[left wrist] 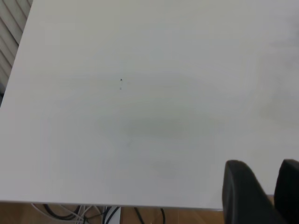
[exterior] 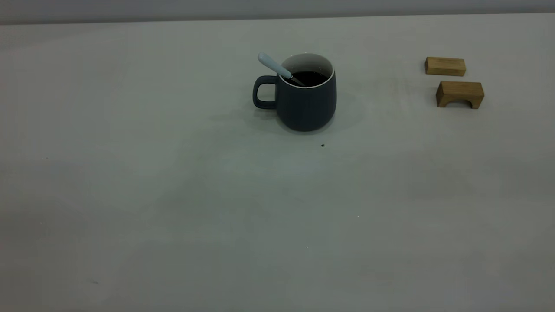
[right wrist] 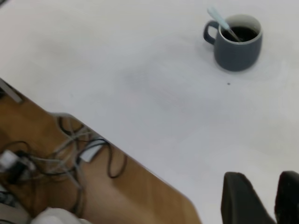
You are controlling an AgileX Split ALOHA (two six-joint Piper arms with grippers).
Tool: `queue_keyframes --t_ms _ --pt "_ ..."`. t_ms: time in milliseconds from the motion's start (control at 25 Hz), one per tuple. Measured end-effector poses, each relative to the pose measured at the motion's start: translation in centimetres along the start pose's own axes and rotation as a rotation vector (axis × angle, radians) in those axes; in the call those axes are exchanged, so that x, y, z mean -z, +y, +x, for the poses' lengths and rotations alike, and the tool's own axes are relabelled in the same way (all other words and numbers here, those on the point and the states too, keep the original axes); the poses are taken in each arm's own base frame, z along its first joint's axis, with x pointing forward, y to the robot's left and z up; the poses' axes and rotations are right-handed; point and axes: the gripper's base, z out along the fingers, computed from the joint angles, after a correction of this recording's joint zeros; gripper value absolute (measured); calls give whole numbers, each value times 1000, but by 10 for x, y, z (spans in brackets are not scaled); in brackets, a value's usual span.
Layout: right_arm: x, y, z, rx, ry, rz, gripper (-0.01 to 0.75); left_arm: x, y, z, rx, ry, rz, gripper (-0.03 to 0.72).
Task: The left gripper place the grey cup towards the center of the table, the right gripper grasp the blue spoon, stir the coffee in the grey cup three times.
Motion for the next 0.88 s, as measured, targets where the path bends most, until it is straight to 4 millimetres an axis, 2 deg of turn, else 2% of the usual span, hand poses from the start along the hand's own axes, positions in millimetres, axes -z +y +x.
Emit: queue_keyframes --t_ms 200,480,640,880 --pt "14 5 19 65 -40 116 234 0 0 0 0 0 0 243" --pt "28 -6 37 -80 -42 365 238 0 0 0 0 0 0 243" --pt "26 -13 45 -196 -65 445 238 0 0 0 0 -1 0 243" --pt "14 -17 58 -239 -31 447 238 0 0 0 0 -1 0 243"
